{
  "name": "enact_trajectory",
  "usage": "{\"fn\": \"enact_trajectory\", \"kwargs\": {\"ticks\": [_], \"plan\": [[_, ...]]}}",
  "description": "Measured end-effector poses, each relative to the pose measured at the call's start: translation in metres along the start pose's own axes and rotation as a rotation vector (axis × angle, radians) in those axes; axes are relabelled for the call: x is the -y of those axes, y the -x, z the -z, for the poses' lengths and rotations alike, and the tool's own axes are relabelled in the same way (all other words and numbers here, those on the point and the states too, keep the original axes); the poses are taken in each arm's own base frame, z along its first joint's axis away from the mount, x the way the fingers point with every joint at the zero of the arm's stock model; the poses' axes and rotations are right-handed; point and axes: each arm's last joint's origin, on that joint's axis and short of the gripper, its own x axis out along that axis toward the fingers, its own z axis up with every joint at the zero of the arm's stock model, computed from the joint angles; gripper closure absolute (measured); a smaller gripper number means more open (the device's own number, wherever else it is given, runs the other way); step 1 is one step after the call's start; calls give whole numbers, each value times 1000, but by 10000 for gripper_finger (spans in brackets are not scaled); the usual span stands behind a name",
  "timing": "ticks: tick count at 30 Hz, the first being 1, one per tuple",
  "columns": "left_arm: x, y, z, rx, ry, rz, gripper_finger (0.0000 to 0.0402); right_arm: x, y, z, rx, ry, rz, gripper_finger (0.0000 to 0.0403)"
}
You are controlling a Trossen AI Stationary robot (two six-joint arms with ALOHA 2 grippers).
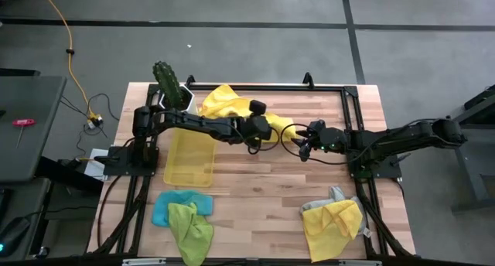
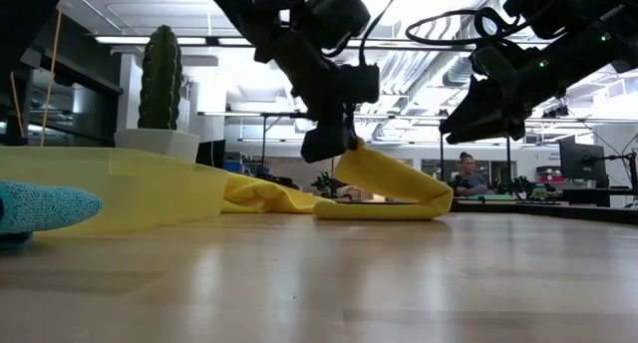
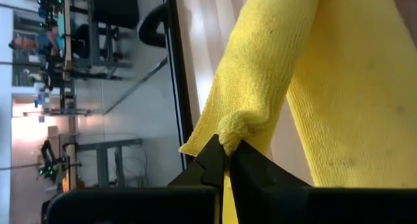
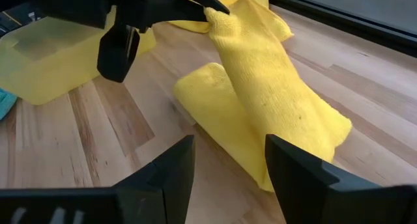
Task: Fold microfiber towels
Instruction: Fold the top right yellow microfiber towel
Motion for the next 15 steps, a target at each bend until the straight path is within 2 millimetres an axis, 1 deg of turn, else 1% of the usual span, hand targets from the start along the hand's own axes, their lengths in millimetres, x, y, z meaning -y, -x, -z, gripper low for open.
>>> {"fn": "enact_trajectory", "kwargs": {"ticks": [4,8,11,15], "plan": [[2,0,3,-50,22,-5,401,0,0,0,-3,2,1,224],[7,3,5,-98,1,-7,401,0,0,1,-6,4,3,224],[12,6,7,-120,7,31,401,0,0,1,-6,4,3,224],[20,7,14,-153,62,133,394,0,0,1,-6,3,3,224]]}}
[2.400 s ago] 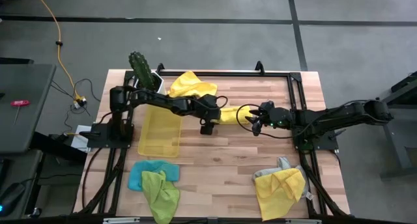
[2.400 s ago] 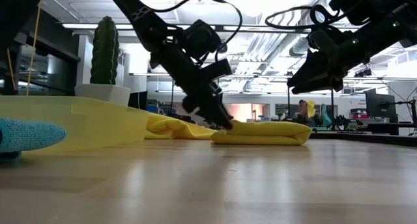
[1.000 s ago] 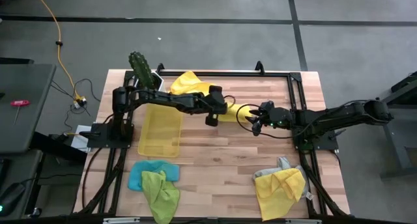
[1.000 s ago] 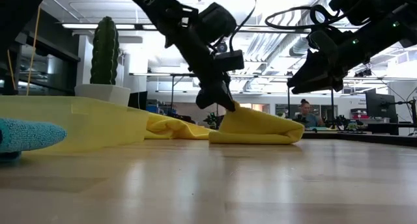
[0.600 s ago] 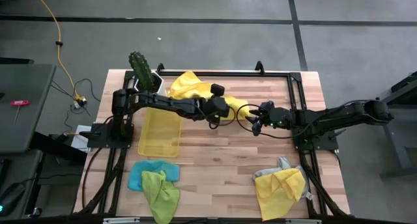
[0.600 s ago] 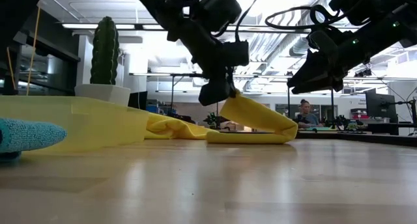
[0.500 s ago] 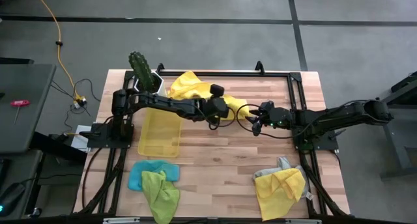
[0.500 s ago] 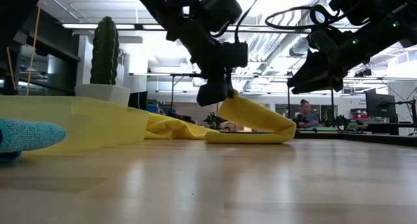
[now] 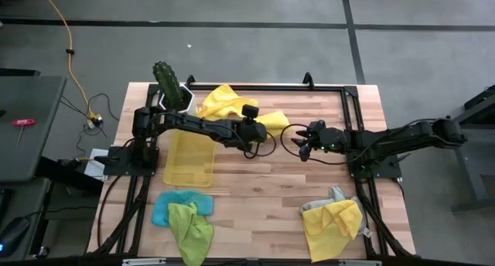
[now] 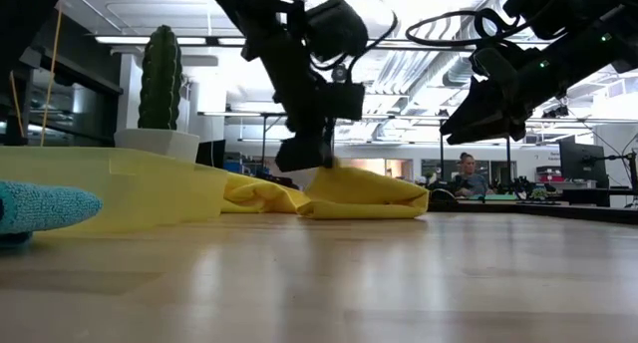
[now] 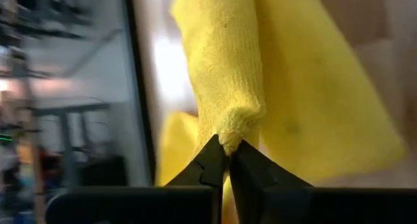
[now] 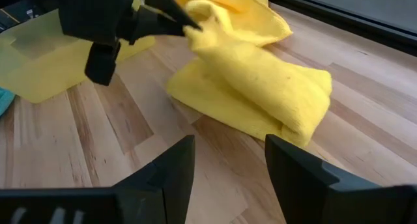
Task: Fold microfiber towels
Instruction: Fold the top right yellow microfiber towel
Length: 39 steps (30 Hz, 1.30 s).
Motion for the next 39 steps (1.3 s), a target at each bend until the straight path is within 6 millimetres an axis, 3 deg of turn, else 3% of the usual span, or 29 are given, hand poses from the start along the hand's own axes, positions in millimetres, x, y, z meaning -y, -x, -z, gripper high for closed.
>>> {"fn": "enact_trajectory", "kwargs": {"ticks": [7,24,34,39], "plan": [[9,3,2,16,66,139,375,0,0,0,0,-2,0,224],[23,13,-3,55,30,247,366,0,0,0,0,-2,0,224],[15,6,3,11,33,204,265,0,0,0,0,-1,0,224],[16,16,1,-30,6,234,214,0,0,0,0,-1,0,224]]}}
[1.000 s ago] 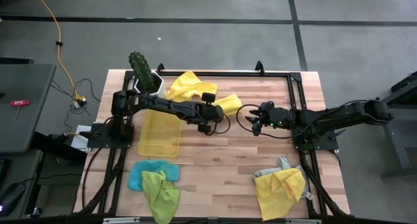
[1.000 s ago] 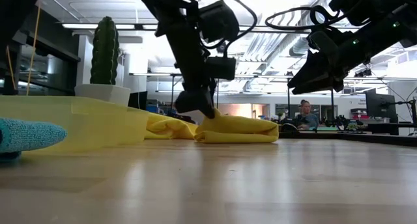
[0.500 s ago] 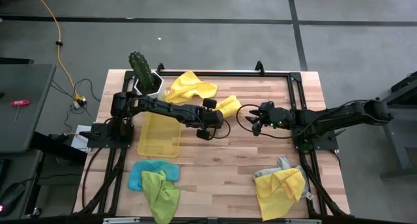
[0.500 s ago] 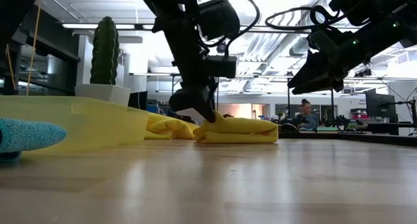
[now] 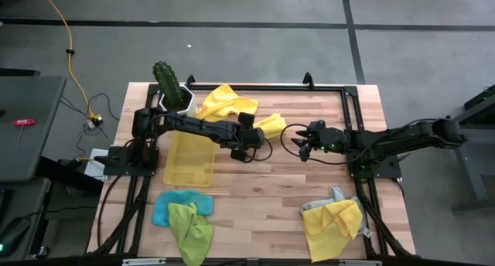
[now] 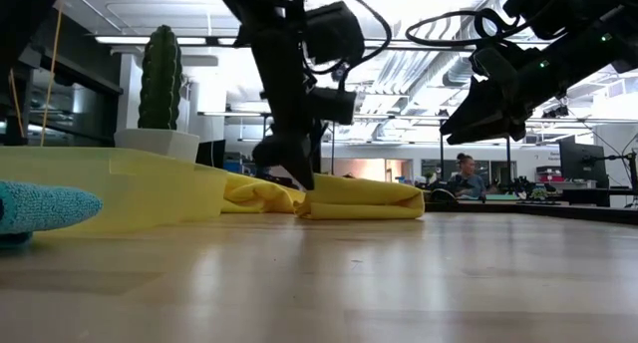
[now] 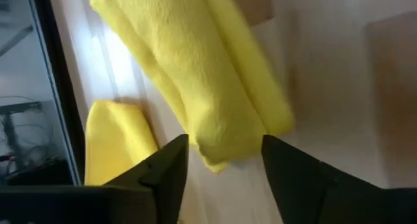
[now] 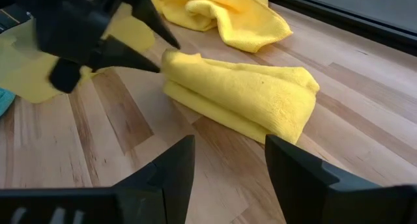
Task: Fold microfiber towels
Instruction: Fold the top right yellow microfiber towel, then put the folded yellow microfiber towel into the yellow bin
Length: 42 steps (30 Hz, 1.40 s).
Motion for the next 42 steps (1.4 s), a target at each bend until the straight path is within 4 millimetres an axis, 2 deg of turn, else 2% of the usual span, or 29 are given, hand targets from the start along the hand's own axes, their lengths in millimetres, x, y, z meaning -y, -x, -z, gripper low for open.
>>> {"fn": "enact_trajectory", "kwargs": {"ticks": [7,12,18,23,26,29,35,39,42], "plan": [[3,21,-9,-12,4,65,191,0,0,0,0,0,0,224],[-4,23,-8,-9,35,45,194,1,0,2,-17,4,8,224],[-35,10,-3,28,222,-56,205,2,0,3,-32,5,16,224],[-51,-15,9,97,380,-88,238,2,0,3,-32,7,15,224],[-47,-31,20,109,458,-28,267,2,0,3,-32,9,15,224],[-38,-37,22,149,494,40,293,2,0,3,-31,14,15,224],[-17,-29,7,262,466,77,326,2,0,3,-26,12,24,224],[-7,-24,-2,338,460,41,330,2,0,3,-25,5,24,224],[0,-26,-1,369,462,34,330,2,0,3,-25,4,25,224]]}}
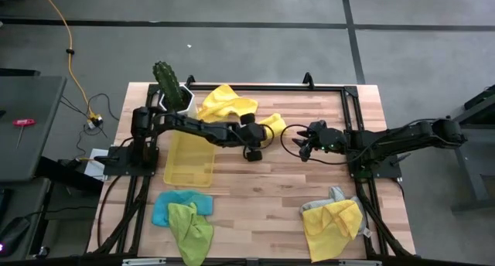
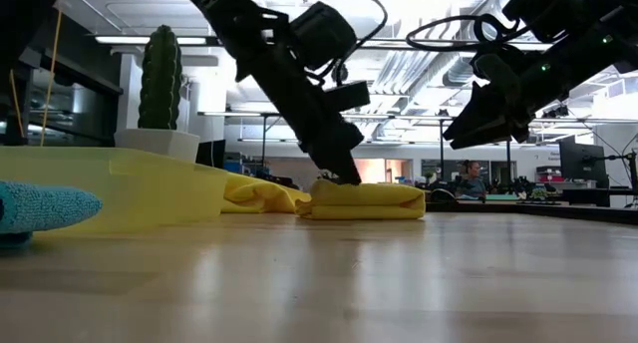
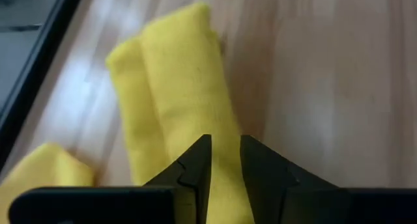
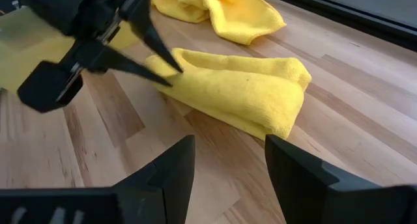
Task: Fold microfiber towels
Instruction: Put the folded yellow microfiber towel into the yellow bin
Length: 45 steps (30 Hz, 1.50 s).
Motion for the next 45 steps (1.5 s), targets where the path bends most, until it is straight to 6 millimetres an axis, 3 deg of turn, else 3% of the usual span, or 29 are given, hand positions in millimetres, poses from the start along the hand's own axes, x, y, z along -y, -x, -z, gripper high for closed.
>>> {"fn": "enact_trajectory", "kwargs": {"ticks": [9,16,23,32,45], "plan": [[-7,-14,30,-40,94,-24,331,0,0,0,0,0,-1,224],[-5,-16,38,-22,113,4,331,-2,0,-10,94,-60,-24,224],[-5,-16,39,-25,126,4,331,18,-9,-18,137,-226,98,224],[-5,-16,39,-23,128,4,331,45,-39,-17,35,-398,46,224],[-5,-16,39,-23,128,4,331,61,-99,-17,-97,-474,69,187]]}}
